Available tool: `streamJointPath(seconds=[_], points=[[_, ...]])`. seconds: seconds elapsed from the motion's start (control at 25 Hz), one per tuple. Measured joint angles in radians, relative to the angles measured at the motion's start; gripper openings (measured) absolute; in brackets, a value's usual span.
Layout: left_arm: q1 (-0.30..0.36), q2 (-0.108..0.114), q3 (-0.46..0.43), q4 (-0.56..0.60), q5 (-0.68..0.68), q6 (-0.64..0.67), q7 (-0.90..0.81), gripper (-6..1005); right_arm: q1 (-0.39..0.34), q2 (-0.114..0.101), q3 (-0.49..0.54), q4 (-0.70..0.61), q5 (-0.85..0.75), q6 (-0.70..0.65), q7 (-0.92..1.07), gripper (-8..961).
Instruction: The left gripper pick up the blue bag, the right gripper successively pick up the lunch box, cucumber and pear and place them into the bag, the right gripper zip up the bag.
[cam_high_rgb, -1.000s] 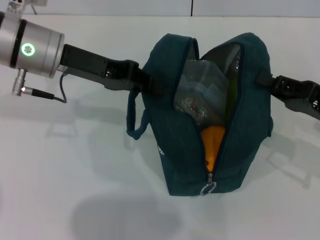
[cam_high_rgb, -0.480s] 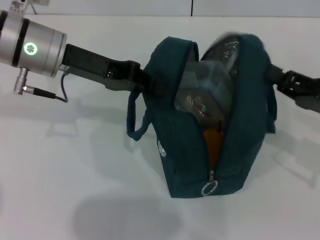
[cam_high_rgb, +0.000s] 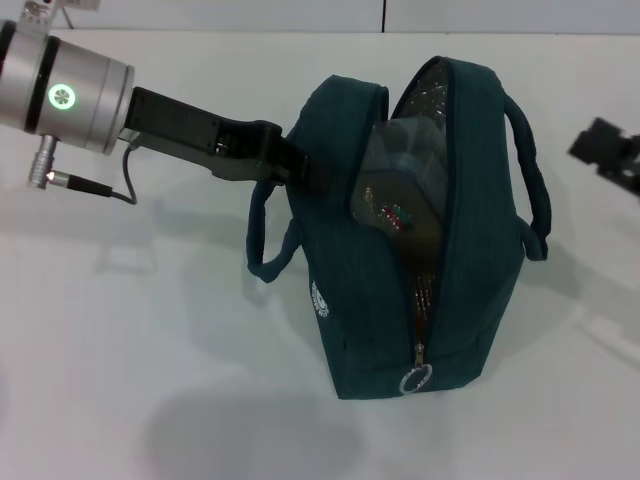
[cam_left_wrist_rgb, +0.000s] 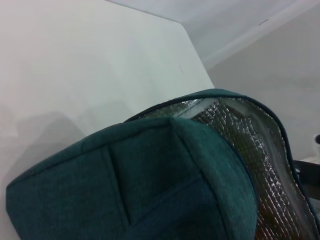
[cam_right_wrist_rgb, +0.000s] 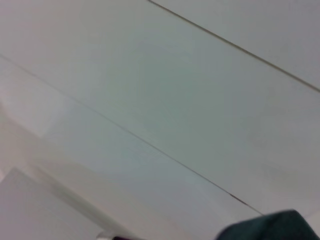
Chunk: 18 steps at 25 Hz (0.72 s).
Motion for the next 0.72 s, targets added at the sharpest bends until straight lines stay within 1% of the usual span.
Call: streamJointPath(seconds=[0.08, 0.12, 0.16, 0.24, 0.36, 0.4, 0.48, 0.52, 0.6, 0.64, 0.72], points=[[0.000, 0.000, 0.000, 0.000, 0.000, 0.000, 0.000, 56, -0.016, -0.012, 0.008, -0.007, 0.000, -0.035, -0.077, 588], [0.000, 0.000, 0.000, 0.000, -0.001, 0.000, 0.000, 56, -0.020, -0.015, 0.009, -0.009, 0.000, -0.042, -0.106, 636], [0.000, 0.000, 0.000, 0.000, -0.002, 0.000, 0.000, 56, -0.031, -0.020, 0.010, -0.009, -0.005, -0.064, -0.196, 653], [0.003, 0.000, 0.000, 0.000, -0.003, -0.001, 0.000, 56, -0.047, -0.022, 0.011, -0.010, -0.026, -0.083, -0.317, 686], [0.005, 0.000, 0.000, 0.000, 0.000, -0.003, 0.002, 57, -0.066, -0.018, 0.012, -0.010, -0.096, -0.095, -0.523, 736], [0.006, 0.000, 0.000, 0.000, 0.000, -0.004, 0.002, 57, -0.070, -0.014, 0.012, -0.010, -0.110, -0.097, -0.561, 735], [0.006, 0.000, 0.000, -0.001, 0.001, -0.004, 0.003, 57, -0.085, 0.001, 0.012, -0.010, -0.146, -0.107, -0.684, 733], [0.007, 0.001, 0.000, -0.001, 0.001, -0.004, 0.003, 57, -0.097, 0.017, 0.011, -0.010, -0.167, -0.118, -0.768, 732], [0.007, 0.001, 0.000, -0.001, 0.001, -0.005, 0.003, 57, -0.114, 0.036, 0.010, -0.010, -0.192, -0.134, -0.868, 731], [0.007, 0.001, 0.000, -0.002, 0.001, -0.005, 0.003, 57, -0.125, 0.050, 0.010, -0.009, -0.207, -0.142, -0.922, 731], [0.008, 0.000, 0.000, -0.002, 0.001, -0.005, 0.004, 58, -0.141, 0.067, 0.010, -0.004, -0.224, -0.148, -0.982, 732]])
